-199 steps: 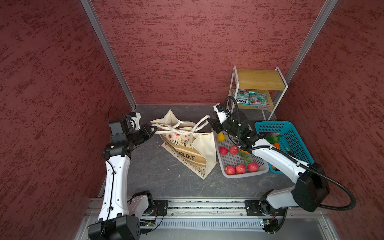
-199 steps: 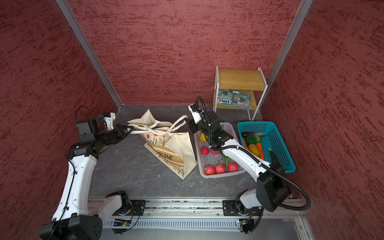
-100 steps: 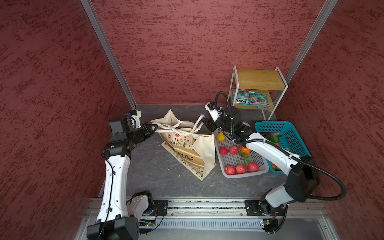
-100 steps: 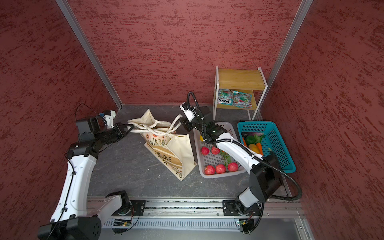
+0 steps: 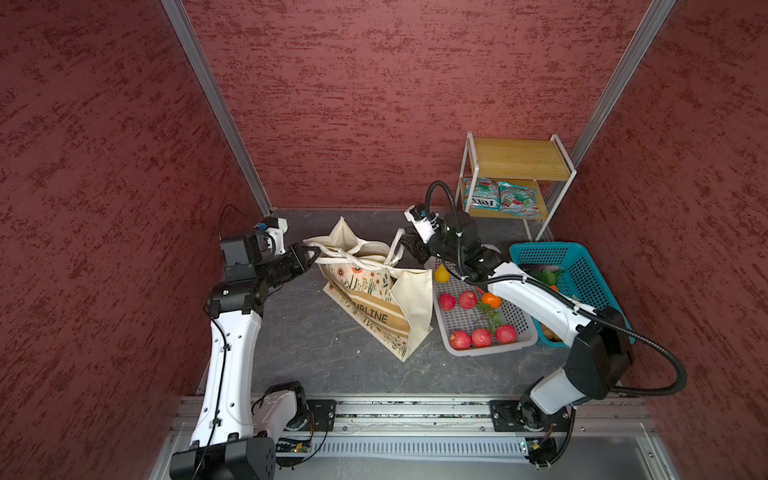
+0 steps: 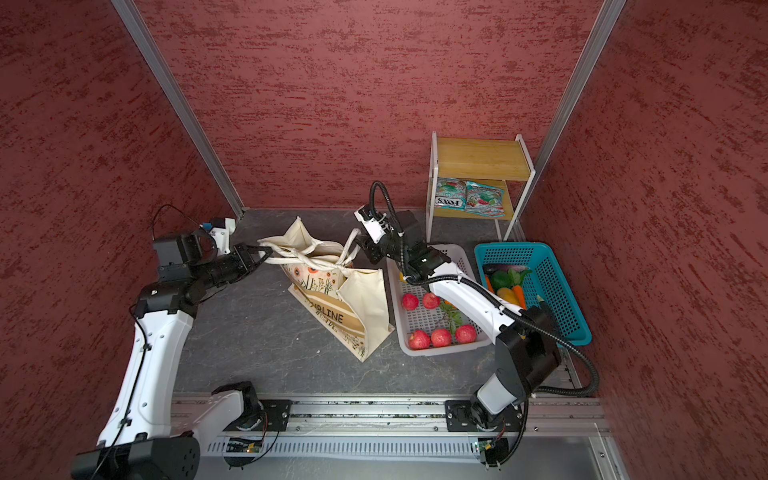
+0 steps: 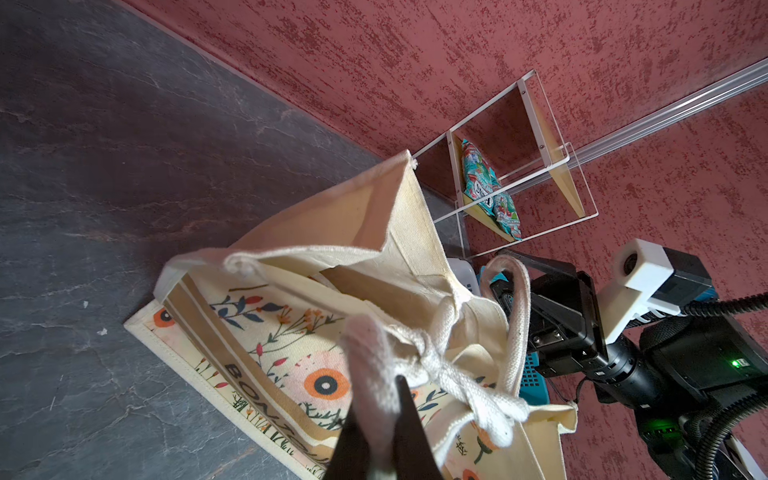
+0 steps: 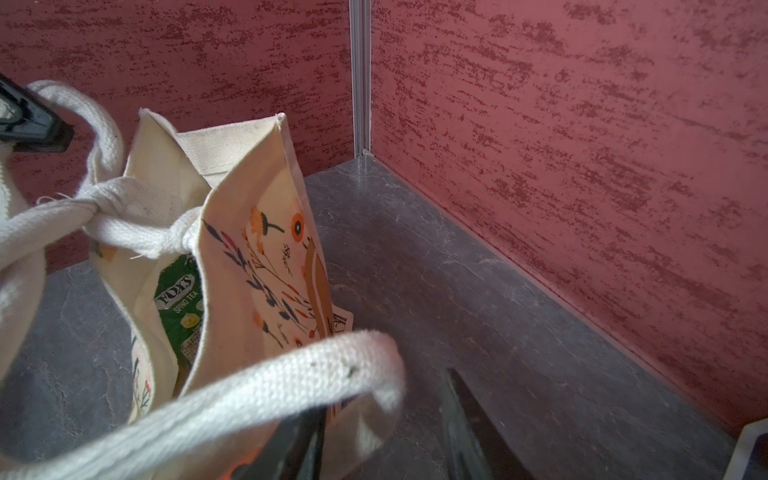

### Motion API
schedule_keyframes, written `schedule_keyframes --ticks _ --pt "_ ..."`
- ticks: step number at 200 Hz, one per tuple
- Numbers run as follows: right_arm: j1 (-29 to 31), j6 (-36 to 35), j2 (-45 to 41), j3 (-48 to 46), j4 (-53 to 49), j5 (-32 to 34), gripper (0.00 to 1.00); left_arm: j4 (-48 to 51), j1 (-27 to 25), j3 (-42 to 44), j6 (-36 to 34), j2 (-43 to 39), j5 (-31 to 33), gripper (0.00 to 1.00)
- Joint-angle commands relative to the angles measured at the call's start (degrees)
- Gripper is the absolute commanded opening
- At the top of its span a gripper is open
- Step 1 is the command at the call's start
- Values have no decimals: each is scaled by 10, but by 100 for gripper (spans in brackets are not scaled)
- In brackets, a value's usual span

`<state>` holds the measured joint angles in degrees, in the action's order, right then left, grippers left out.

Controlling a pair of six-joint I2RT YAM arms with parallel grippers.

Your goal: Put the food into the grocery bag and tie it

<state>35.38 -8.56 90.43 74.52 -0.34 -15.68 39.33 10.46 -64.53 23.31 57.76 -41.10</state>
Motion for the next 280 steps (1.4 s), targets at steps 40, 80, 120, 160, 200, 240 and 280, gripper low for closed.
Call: schedule_keyframes --ticks 40,80,120,160,200,240,280 --pt "7 6 14 14 20 18 60 -9 -9 -8 -2 -12 -23 0" --pt "7 47 46 74 -49 -14 54 -7 -9 -8 -3 -16 -22 0" --pt "3 104 46 103 -120 -59 53 -3 -9 -7 -6 -19 -17 0" --pt "2 142 21 86 -146 -92 54 6 -8 -13 -11 -20 -9 0" --pt "2 173 5 65 -123 -123 56 9 -9 -22 -12 -22 -3 0" --pt "18 118 -6 50 -95 -54 58 13 -27 -44 -15 -26 -4 0" --pt "21 51 -20 13 -29 -14 64 14 -39 -54 -16 -25 -4 0"
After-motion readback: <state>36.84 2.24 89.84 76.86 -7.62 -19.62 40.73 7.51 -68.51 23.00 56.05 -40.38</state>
